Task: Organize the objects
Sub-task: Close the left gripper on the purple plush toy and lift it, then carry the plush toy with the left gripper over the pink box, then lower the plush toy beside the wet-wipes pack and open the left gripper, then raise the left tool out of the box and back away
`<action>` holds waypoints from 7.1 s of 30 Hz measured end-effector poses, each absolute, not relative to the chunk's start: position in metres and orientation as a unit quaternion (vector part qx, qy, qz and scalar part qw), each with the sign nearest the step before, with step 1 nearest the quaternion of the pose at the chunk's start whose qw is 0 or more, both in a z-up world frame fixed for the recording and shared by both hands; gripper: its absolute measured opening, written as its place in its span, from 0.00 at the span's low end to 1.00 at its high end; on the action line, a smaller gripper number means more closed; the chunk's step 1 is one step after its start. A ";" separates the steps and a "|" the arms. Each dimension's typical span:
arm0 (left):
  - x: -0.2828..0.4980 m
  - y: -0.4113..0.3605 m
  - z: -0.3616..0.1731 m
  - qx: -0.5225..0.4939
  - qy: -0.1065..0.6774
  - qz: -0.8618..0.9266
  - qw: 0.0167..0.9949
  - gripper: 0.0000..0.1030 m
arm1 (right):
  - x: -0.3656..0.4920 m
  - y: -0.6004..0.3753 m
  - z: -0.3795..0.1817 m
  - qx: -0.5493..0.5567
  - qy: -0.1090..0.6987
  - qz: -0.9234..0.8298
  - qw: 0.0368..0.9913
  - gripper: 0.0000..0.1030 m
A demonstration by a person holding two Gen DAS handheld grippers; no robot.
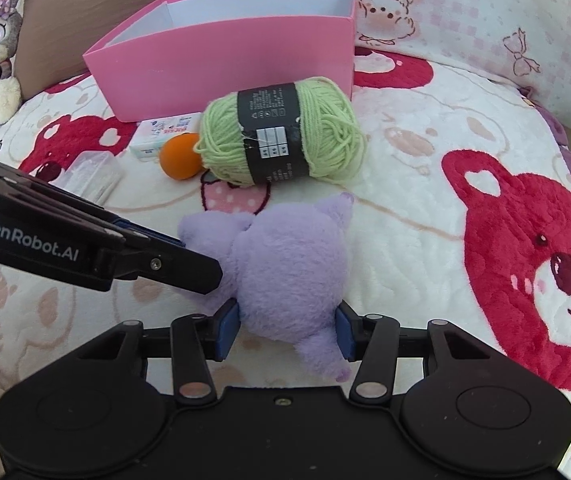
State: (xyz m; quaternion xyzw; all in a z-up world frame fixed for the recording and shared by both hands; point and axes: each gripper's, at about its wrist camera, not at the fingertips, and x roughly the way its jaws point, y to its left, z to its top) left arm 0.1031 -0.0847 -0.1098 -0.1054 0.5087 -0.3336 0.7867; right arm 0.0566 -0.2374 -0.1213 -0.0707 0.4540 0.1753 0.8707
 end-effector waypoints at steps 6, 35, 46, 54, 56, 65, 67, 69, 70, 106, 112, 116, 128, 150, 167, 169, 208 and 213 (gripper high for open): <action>0.096 -0.078 -0.103 -0.107 0.519 -0.335 0.779 0.26 | 0.047 -0.226 -0.115 -0.105 0.447 0.180 0.870 0.54; 0.046 -0.027 -0.041 -0.077 0.497 -0.331 0.798 0.26 | -0.005 -0.178 -0.058 -0.124 0.419 0.200 0.877 0.54; 0.034 -0.004 -0.011 -0.052 0.485 -0.328 0.809 0.27 | -0.020 -0.158 -0.035 -0.119 0.399 0.215 0.883 0.53; 0.035 0.016 0.021 -0.038 0.483 -0.310 0.818 0.27 | -0.015 -0.139 -0.012 -0.109 0.393 0.239 0.881 0.52; 0.034 0.021 0.032 -0.026 0.480 -0.303 0.823 0.27 | -0.014 -0.135 -0.006 -0.099 0.390 0.247 0.881 0.52; 0.050 0.052 0.079 0.013 0.489 -0.284 0.825 0.27 | -0.005 -0.111 0.026 -0.041 0.372 0.282 0.883 0.50; 0.053 0.060 0.092 0.017 0.482 -0.280 0.830 0.27 | -0.003 -0.104 0.037 -0.036 0.361 0.285 0.887 0.49; 0.058 0.065 0.105 0.026 0.473 -0.273 0.837 0.27 | -0.001 -0.097 0.049 -0.036 0.347 0.289 0.891 0.49; 0.060 0.068 0.111 0.028 0.469 -0.272 0.840 0.27 | 0.000 -0.094 0.054 -0.037 0.341 0.290 0.894 0.49; 0.269 0.046 0.055 -0.047 0.499 -0.185 0.846 0.27 | 0.223 -0.086 0.019 -0.008 0.387 0.285 0.877 0.46; 0.293 0.033 0.032 -0.039 0.510 -0.176 0.841 0.27 | 0.246 -0.088 -0.003 -0.018 0.395 0.273 0.877 0.46; 0.311 0.026 0.014 -0.044 0.516 -0.175 0.837 0.27 | 0.263 -0.091 -0.017 -0.019 0.409 0.264 0.873 0.46; 0.346 0.023 -0.031 -0.077 0.540 -0.149 0.825 0.27 | 0.306 -0.087 -0.056 -0.029 0.453 0.252 0.855 0.46; 0.376 0.007 -0.063 -0.050 0.553 -0.111 0.824 0.28 | 0.340 -0.078 -0.083 -0.050 0.507 0.255 0.822 0.51; 0.388 0.000 -0.072 -0.015 0.529 -0.091 0.844 0.28 | 0.341 -0.095 -0.091 -0.009 0.506 0.231 0.831 0.21; 0.389 -0.002 -0.072 -0.016 0.530 -0.092 0.843 0.28 | 0.340 -0.093 -0.093 -0.012 0.506 0.231 0.831 0.20; 0.375 0.013 -0.055 -0.004 0.479 -0.113 0.871 0.30 | 0.346 -0.090 -0.093 -0.036 0.543 0.161 0.823 0.27; 0.367 0.013 -0.050 0.002 0.485 -0.131 0.865 0.30 | 0.323 -0.098 -0.073 -0.035 0.517 0.189 0.834 0.28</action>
